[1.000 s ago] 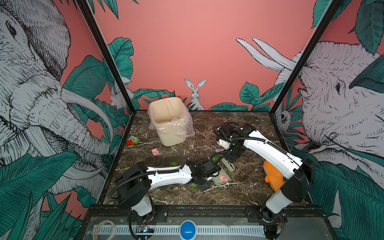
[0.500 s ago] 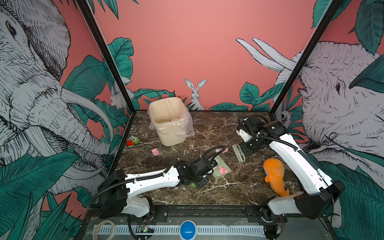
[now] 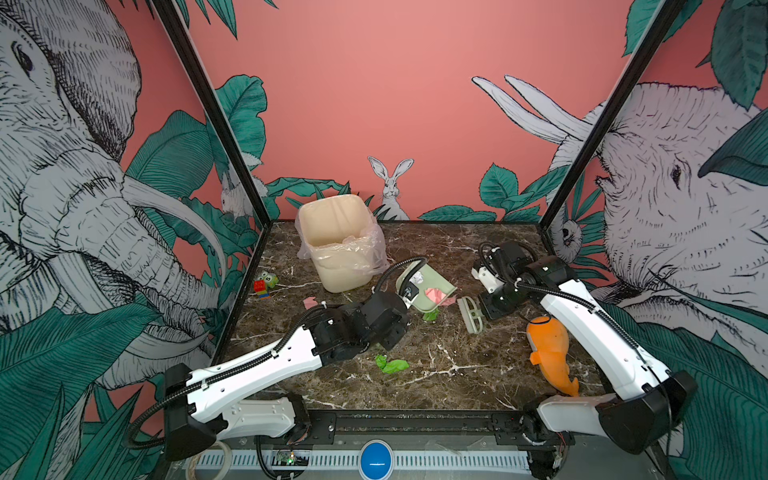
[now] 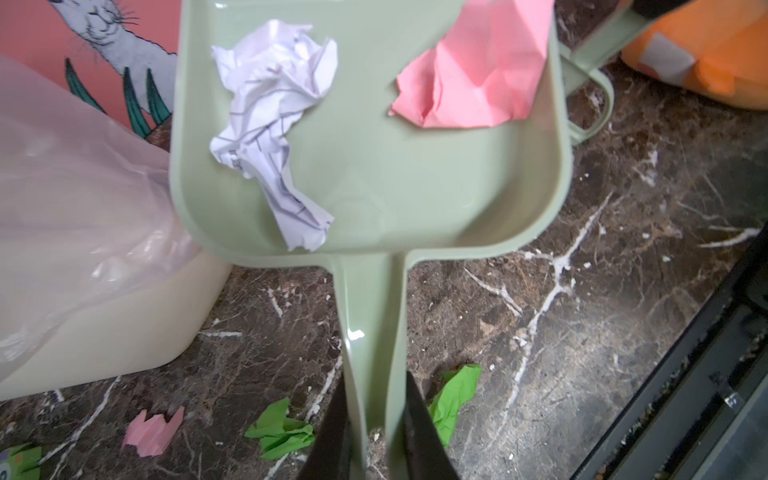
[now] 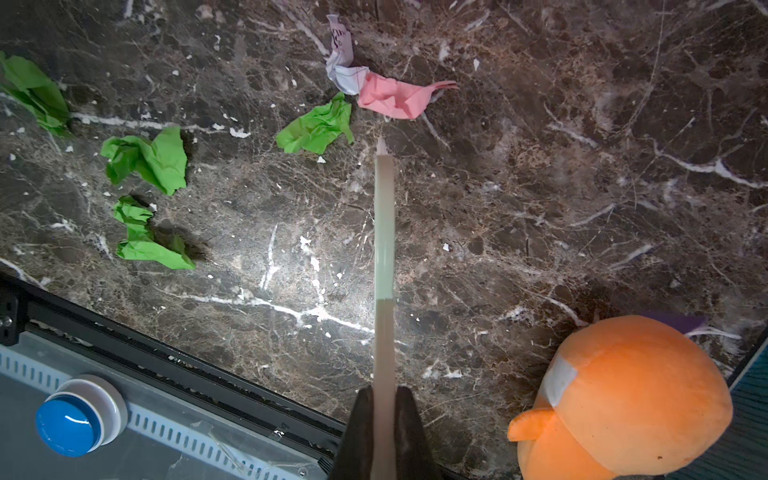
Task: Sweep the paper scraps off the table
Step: 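Lift the dustpan toward the bin with the left gripper while the right raises the brush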
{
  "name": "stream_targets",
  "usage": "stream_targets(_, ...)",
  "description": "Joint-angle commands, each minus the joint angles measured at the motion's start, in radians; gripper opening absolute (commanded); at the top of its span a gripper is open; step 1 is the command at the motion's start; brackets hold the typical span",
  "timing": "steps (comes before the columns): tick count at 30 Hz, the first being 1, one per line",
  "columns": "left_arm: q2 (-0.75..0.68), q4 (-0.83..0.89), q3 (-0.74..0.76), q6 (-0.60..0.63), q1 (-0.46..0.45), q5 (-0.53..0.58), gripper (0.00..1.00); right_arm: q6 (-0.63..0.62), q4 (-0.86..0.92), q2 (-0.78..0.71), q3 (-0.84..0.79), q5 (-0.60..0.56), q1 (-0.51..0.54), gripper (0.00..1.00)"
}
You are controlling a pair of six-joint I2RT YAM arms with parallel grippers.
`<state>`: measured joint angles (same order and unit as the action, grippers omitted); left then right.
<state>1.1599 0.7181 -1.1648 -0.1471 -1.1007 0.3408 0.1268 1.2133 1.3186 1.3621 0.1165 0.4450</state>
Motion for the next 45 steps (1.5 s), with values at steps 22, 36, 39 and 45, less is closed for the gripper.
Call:
stream_targets(22, 0.063, 0.537, -0.585, -0.044, 0.375, 0.068, 0.00, -0.004, -0.038, -0.037, 0.005, 0.082, -0.025, 0.00)
stream_targets(36, 0.164, 0.443, -0.581, 0.066, 0.759, -0.051, 0.00, 0.013, -0.082, -0.043, -0.044, 0.109, -0.024, 0.00)
stream_targets(39, 0.210, 0.431, -0.598, 0.089, 0.775, -0.023, 0.00, 0.002, -0.063, -0.043, -0.041, 0.110, -0.025, 0.00)
stream_targets(45, 0.325, 0.462, -0.690, 0.155, 0.780, 0.050, 0.00, -0.019, -0.029, -0.036, -0.027, 0.108, -0.025, 0.00)
